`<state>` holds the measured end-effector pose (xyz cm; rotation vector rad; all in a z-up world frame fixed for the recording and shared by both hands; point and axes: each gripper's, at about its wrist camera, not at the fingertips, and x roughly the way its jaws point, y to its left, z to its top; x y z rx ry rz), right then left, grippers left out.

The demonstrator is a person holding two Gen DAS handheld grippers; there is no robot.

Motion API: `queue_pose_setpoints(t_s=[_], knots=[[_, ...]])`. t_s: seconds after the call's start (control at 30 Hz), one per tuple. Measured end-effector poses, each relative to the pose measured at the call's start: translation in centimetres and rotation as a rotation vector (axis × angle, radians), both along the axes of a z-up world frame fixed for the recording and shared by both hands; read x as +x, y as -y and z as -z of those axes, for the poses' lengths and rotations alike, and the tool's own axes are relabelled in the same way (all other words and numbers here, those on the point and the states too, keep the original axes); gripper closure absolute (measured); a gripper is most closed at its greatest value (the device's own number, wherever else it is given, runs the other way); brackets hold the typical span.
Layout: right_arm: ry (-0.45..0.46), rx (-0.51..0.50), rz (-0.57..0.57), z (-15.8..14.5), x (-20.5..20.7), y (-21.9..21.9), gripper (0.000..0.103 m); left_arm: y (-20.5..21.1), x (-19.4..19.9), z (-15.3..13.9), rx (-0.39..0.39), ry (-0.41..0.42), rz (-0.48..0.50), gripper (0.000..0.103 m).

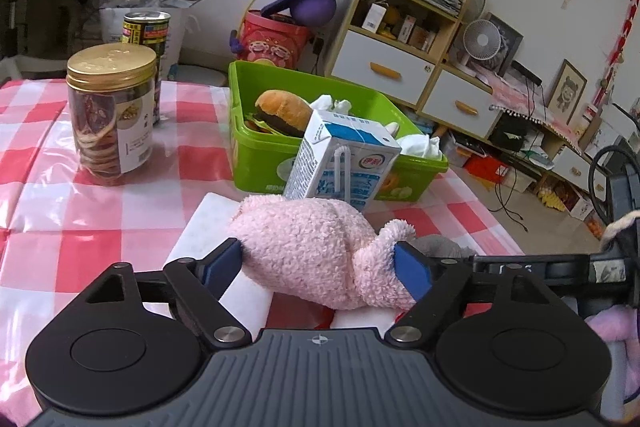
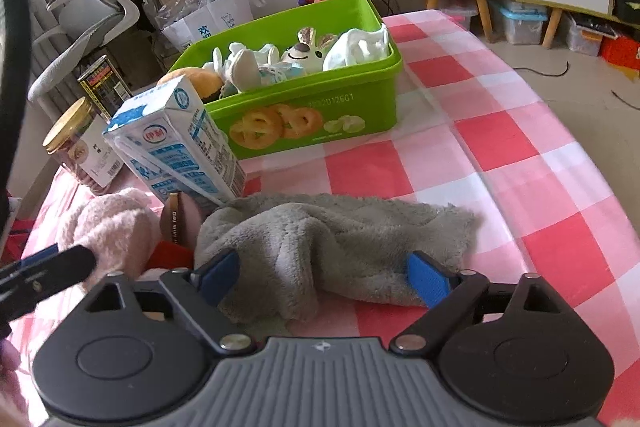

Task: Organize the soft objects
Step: 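Grasp the pink fuzzy sock plush with the left tool while the right tool grasps the grey towel, then lift the pink sock plush and grey towel with both tools and carry them over the bin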

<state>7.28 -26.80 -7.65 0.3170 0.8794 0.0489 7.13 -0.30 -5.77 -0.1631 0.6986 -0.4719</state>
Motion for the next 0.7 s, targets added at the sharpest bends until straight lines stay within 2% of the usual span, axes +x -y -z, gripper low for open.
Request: queue_pose_setpoints(t_s=[0.13,0.2,0.33,0.43,0.47,0.5,0.63,0.7], knots=[[0.007,-0.018,0.008,0.0,0.1,-0.1,0.048,-0.1,0.2,0.0,-0.013,-0.006,-0.011,0.028],[0.011,-0.023,0.005,0.0,0.1,-0.1,0.060,-0.2,0.3,0.0,-0.016,-0.007,-0.016,0.031],[0.016,-0.029,-0.009,-0.1,0.1,-0.3,0.074,-0.3,0.4,-0.2,-0.023,-0.008,-0.026,0.036],[0.027,-0.012,-0.017,-0.3,0.0,-0.2,0.090,-0.4,0.4,-0.4,-0.029,-0.007,-0.033,0.041],[0.030,0.007,-0.020,-0.4,0.0,0.0,0.099,-0.4,0.4,-0.5,-0.030,-0.006,-0.034,0.043],[0.031,0.023,-0.020,-0.5,0.1,0.0,0.102,-0.5,0.4,-0.5,-0.031,-0.005,-0.035,0.045],[0.048,0.050,-0.011,-1.1,0.0,0.3,0.103,-0.7,0.4,-0.9,-0.034,-0.004,-0.033,0.051],[0.054,0.071,-0.006,-1.4,0.0,0.5,0.103,-0.7,0.4,-0.9,-0.033,-0.004,-0.035,0.058]])
